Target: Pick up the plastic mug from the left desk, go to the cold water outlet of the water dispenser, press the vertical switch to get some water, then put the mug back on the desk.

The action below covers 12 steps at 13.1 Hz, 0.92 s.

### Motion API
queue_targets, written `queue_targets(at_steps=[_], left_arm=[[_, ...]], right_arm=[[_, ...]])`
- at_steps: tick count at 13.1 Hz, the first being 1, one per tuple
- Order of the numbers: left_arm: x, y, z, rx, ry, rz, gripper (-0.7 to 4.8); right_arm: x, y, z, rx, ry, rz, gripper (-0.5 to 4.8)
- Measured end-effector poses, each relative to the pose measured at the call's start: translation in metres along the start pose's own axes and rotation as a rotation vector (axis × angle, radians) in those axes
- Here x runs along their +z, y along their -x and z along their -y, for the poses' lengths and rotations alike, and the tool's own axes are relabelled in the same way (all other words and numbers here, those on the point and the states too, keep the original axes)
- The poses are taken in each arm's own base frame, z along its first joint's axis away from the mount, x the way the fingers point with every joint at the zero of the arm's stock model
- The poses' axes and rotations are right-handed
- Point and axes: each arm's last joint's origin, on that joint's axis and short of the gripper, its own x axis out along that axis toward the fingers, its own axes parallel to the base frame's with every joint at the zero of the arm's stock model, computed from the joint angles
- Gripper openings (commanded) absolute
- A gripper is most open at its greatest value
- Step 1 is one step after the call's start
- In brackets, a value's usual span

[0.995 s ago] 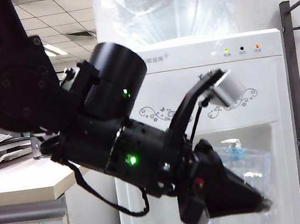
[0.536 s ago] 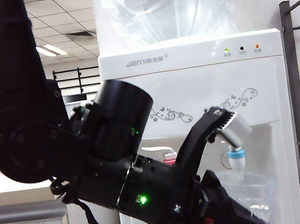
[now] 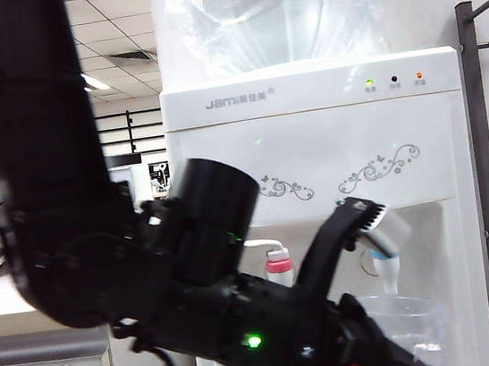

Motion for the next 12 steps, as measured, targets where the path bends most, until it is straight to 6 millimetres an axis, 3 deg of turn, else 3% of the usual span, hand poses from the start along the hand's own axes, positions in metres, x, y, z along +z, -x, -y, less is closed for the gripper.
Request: queue_targets(at_steps=[1, 5, 9, 10, 12], left_arm=[[-0.005, -0.018, -0.012, 0.02, 0.035, 0.012, -0.06], [-0.014, -0.021, -0.012, 0.108, 0.103, -0.001, -0.06], [-0.01, -0.02, -0.014, 0.128, 0.115, 0.03, -0.06], [0.003, -0.031, -0.028, 0.132, 0.11, 0.045, -0.06], [0.003, -0.031, -0.028, 0.132, 0.11, 0.045, -0.06]], right_arm=[[0.0, 0.0, 0.0, 0.0, 0.0, 0.0, -0.01], [0.0, -0.001, 0.0, 0.0, -0.001, -0.004, -0.01], [-0.001, -0.002, 0.0, 0.0, -0.001, -0.008, -0.01], [-0.001, -0.002, 0.0, 0.0, -0.001, -0.008, -0.01], [-0.003, -0.003, 0.001, -0.001, -0.002, -0.012, -0.01]])
